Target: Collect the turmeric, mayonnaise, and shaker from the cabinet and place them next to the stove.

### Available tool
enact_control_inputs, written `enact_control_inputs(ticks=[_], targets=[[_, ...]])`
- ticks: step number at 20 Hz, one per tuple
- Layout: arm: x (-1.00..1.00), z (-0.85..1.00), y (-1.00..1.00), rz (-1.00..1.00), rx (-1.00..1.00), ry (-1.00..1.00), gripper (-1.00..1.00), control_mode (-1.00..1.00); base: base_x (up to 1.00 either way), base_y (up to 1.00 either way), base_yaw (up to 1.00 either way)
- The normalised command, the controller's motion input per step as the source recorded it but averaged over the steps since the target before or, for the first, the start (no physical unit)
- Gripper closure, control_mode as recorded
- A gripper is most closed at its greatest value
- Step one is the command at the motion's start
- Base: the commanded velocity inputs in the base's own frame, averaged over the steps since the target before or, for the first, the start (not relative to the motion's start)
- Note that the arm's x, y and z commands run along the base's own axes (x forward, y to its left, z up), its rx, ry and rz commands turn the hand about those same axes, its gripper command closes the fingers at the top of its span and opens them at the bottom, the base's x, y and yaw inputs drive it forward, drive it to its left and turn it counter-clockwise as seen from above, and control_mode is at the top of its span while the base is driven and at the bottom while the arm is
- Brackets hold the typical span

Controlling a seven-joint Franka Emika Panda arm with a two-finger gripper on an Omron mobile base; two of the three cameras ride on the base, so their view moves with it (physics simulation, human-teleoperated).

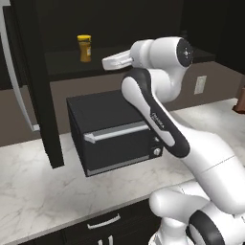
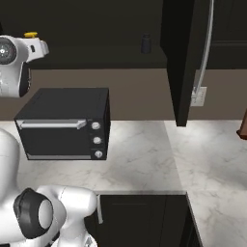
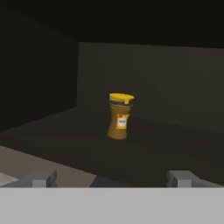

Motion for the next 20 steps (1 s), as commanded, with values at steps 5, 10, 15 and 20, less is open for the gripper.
enact_control_inputs(ticks=[5, 10, 15, 20], targets=[[0.27, 0.00, 0.00, 0.00, 0.00, 0.02, -1.00, -1.00, 0.00, 0.00, 0.00], [0.36, -0.04, 0.17, -0.02, -0.03, 0.02, -1.00, -1.00, 0.00, 0.00, 0.00], [0.30, 0.00, 0.02, -0.01, 0.01, 0.00, -1.00, -1.00, 0.00, 0.00, 0.00], [0.25, 0.00, -0.04, 0.00, 0.06, 0.00, -1.00, -1.00, 0.00, 0.00, 0.00]])
